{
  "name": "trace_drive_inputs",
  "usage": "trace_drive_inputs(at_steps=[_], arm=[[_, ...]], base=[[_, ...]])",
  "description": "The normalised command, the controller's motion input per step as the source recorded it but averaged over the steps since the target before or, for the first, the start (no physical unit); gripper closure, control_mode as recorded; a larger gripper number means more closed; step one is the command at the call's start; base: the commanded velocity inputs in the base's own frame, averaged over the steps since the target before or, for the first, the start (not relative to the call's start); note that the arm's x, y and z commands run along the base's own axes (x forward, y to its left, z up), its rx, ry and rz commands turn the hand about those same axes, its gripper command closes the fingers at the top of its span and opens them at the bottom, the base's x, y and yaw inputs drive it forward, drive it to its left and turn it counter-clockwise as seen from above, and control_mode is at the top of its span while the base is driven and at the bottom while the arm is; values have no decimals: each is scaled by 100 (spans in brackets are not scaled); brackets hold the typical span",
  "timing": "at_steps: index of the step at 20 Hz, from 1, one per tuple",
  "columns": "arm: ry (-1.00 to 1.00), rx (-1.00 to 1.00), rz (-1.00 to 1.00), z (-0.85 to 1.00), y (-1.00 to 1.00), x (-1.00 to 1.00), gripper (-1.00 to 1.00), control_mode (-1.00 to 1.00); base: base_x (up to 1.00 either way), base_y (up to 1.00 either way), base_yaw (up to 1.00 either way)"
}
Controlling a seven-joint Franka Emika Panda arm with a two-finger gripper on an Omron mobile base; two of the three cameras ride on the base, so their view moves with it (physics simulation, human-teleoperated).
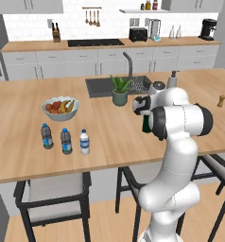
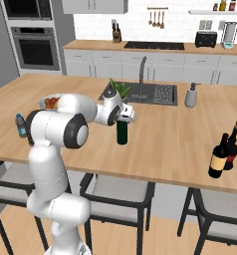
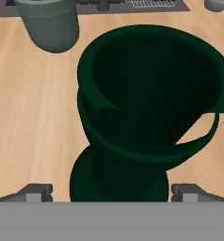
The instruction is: Move the plastic bottles in the middle to the plastics group, and the glass bottles in the middle to the glass group.
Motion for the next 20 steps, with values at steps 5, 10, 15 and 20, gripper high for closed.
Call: trace_drive_inputs(at_steps=[5,10,15,20], arm=[[0,0,0,0,0,0,100,-100],[0,0,0,0,0,0,100,-100],[0,0,-4,1,-17,0,100,-100],[3,1,-24,21,-74,-10,100,-100]], base=[[0,0,0],[0,0,0],[0,0,0],[0,0,0]])
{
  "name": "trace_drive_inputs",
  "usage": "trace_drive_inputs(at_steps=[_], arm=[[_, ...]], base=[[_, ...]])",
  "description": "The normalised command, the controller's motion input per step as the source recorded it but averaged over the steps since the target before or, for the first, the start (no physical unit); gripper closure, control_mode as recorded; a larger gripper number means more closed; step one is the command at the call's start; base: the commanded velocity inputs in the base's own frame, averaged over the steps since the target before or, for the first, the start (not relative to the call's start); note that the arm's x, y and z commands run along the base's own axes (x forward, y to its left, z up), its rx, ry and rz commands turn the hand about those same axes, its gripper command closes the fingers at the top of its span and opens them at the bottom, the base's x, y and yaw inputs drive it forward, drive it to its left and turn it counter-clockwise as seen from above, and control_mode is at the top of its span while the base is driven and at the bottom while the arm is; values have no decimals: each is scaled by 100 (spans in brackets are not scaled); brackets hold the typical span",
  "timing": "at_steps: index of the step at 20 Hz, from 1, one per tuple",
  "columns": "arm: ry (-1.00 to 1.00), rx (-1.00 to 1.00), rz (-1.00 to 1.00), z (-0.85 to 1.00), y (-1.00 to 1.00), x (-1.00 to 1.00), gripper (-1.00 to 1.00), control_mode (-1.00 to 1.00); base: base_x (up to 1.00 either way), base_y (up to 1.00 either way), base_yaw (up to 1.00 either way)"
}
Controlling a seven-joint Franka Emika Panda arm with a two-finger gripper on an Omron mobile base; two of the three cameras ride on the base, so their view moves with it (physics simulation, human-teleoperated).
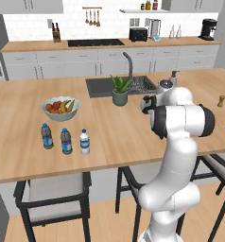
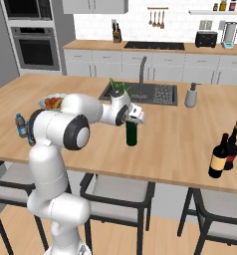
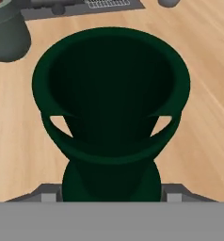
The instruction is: Move the plastic bottles in the middle to the plastics group, and the glass bottles in the middle to the glass group.
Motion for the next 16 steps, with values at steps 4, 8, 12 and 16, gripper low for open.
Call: trace_drive_inputs(at_steps=[4,8,12,16], arm=[[11,4,-31,15,-99,-6,100,-100],[8,8,-36,11,-100,0,100,-100],[5,11,-33,12,-100,-11,100,-100],[0,12,-24,1,-98,-46,100,-100]], base=[[0,0,0],[0,0,0],[0,0,0],[0,0,0]])
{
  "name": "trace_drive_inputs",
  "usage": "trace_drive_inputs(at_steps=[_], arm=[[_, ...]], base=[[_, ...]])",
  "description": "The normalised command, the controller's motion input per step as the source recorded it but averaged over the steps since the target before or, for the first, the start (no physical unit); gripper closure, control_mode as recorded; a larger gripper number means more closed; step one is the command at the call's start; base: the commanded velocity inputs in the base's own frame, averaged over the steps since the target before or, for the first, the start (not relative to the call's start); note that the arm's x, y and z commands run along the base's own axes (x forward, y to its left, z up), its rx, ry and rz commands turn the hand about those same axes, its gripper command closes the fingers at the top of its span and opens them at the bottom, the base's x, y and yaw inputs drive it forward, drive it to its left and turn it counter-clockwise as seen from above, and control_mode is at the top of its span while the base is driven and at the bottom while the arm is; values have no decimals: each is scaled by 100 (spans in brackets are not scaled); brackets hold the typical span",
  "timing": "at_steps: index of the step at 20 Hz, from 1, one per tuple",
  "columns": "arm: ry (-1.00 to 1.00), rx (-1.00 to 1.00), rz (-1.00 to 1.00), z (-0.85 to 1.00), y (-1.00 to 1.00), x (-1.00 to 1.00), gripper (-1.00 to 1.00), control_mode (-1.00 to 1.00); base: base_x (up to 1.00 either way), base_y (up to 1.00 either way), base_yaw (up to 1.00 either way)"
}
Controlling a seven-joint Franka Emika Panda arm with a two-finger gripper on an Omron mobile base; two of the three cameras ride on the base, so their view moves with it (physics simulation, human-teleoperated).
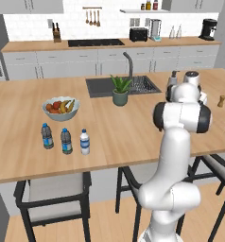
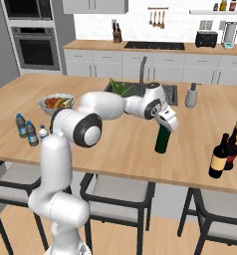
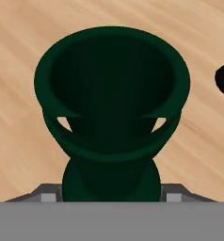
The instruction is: Move the plastic bottles in the middle to the plastics group, and the glass bottles in the middle to the glass group.
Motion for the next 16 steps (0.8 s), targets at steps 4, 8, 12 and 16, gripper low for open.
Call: trace_drive_inputs(at_steps=[4,8,12,16], arm=[[-3,6,-17,0,-82,-48,100,-100],[-1,1,-11,0,-62,-33,100,-100],[-11,-2,-2,0,-35,-35,100,-100],[-17,-12,0,2,-6,-17,100,-100]], base=[[0,0,0],[0,0,0],[0,0,0],[0,0,0]])
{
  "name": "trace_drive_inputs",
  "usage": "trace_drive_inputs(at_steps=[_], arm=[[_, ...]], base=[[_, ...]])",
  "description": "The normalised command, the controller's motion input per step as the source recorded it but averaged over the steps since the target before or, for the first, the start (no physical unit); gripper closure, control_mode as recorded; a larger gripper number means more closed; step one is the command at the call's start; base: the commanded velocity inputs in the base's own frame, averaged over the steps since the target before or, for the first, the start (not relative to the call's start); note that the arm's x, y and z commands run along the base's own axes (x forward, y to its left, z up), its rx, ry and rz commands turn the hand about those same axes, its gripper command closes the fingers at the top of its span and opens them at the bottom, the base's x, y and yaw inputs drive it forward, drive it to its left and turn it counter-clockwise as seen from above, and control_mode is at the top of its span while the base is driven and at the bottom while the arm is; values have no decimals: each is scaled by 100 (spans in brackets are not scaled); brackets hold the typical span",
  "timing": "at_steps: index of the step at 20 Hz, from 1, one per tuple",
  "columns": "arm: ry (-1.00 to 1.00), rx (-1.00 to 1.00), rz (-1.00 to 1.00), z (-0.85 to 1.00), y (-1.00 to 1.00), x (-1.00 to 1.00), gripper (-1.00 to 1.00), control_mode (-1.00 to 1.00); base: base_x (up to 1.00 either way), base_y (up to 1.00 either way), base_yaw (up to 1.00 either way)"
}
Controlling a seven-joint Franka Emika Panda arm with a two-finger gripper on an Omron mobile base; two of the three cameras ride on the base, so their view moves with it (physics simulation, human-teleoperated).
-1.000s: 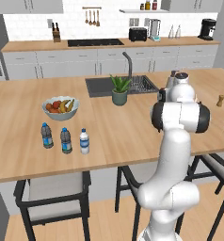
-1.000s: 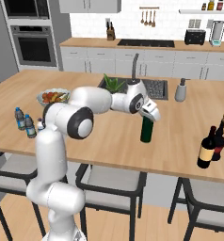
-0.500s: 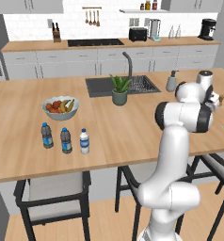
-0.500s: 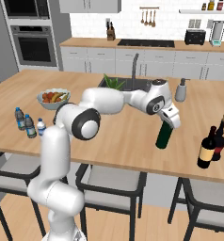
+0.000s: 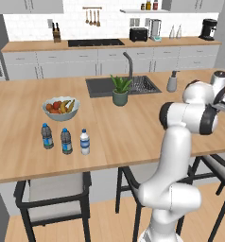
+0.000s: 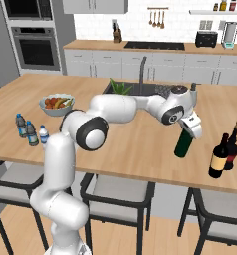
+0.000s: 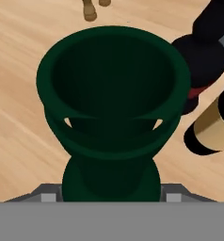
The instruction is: Move the plastic bottles in the middle to the plastics group, and the glass bottles in the middle to the glass group.
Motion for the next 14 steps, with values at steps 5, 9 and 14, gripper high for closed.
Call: trace_drive_inputs(at_steps=[5,9,14], arm=[[-1,-18,0,5,-4,-2,100,-100],[2,-22,0,5,0,0,100,-100],[6,-5,-1,8,-17,1,100,-100]], base=[[0,0,0],[0,0,0],[0,0,0]])
